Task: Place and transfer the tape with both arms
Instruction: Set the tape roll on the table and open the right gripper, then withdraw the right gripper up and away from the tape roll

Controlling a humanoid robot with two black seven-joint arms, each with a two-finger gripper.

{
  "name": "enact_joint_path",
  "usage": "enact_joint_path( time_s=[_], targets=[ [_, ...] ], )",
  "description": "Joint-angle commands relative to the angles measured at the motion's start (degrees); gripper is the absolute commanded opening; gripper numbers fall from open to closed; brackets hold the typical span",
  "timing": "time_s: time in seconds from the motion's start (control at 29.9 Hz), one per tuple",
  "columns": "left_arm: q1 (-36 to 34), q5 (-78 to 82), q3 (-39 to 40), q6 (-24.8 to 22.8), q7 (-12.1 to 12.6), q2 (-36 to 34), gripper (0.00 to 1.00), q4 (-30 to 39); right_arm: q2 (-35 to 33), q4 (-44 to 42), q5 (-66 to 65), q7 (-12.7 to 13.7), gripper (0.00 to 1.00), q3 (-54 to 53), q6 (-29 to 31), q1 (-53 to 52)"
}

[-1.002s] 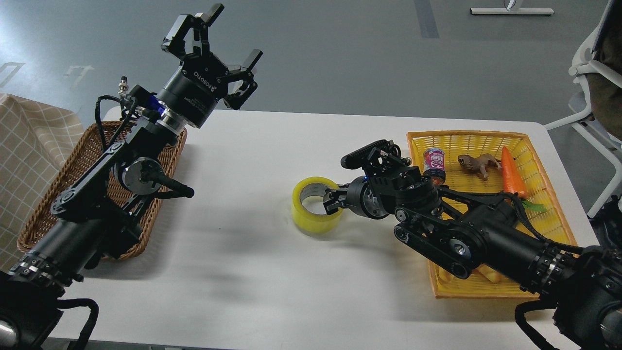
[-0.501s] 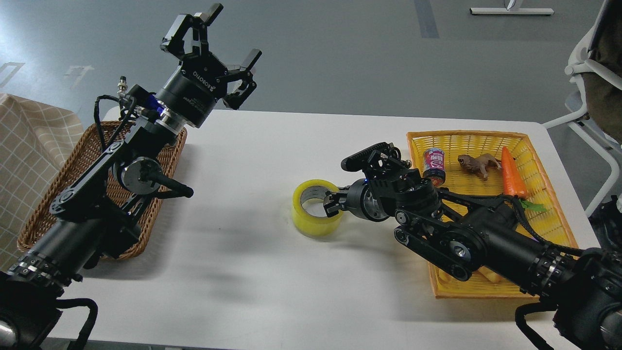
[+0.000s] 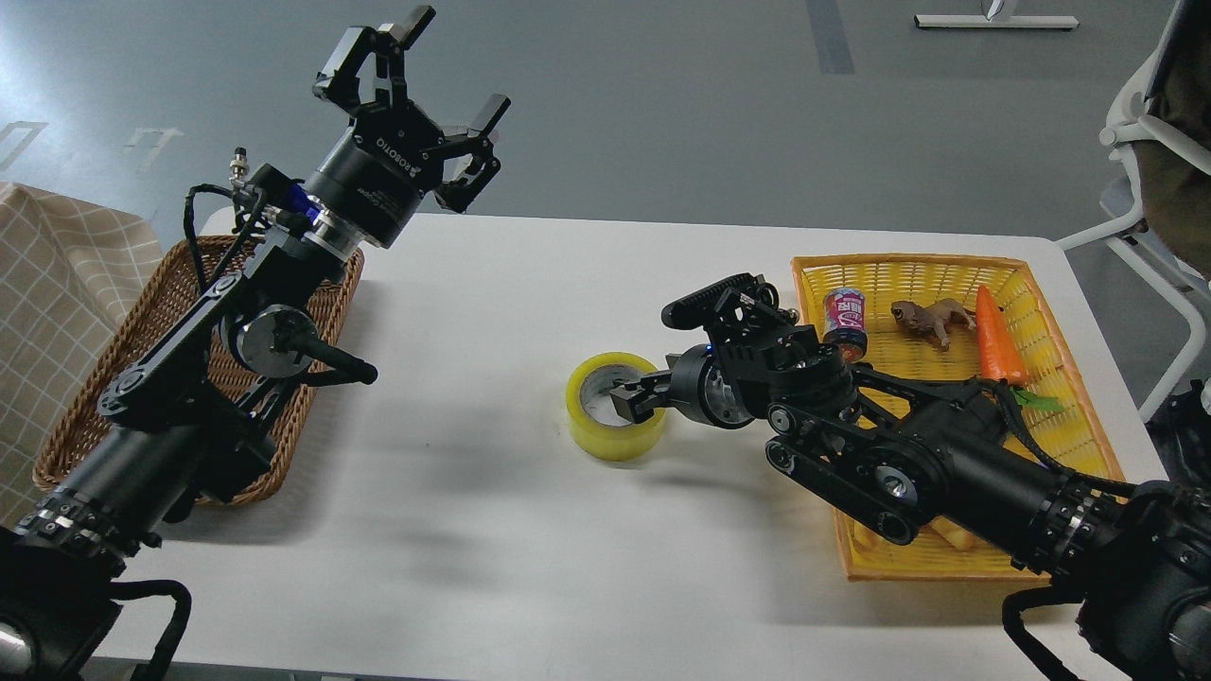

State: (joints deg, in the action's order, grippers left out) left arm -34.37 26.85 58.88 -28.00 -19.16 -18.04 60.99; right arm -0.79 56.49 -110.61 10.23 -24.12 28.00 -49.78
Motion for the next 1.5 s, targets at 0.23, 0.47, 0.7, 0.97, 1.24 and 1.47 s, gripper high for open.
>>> enact_joint_path(
  time_s=[0.23,0.47,0.7,0.97,1.24,1.47],
  targets=[
    [0.0,0.0,-0.3,0.0,0.0,-0.3,0.98,0.0,-12.5,13.4,5.3,0.0,0.99,-0.4,0.0,-0.1],
    [0.2,0.0,-0.4,0.0,0.0,-0.7,0.98,0.0,-22.2,23.0,10.1,0.0,0.99,-6.1,0.0,1.3],
    [0.0,0.0,-1.0,0.0,0.1,-0.6,0.98,0.0,-25.9,24.9,26.9,0.0,1.00,-18.3,0.0,5.6],
    [-0.3,0.0,-1.0,0.0,0.1,-0.8,0.98,-0.3,-26.5,24.7,38.7,-0.2,0.99,-31.0,0.0,11.0],
    [-0.3,0.0,-1.0,0.0,0.1,-0.5,0.98,-0.6,-25.8,23.9,48.6,-0.5,0.99,-42.7,0.0,14.2],
    [-0.3,0.1,-1.0,0.0,0.1,-0.5,0.98,-0.6,-23.3,19.5,66.3,-0.5,0.99,-52.3,0.0,15.7]
  ],
)
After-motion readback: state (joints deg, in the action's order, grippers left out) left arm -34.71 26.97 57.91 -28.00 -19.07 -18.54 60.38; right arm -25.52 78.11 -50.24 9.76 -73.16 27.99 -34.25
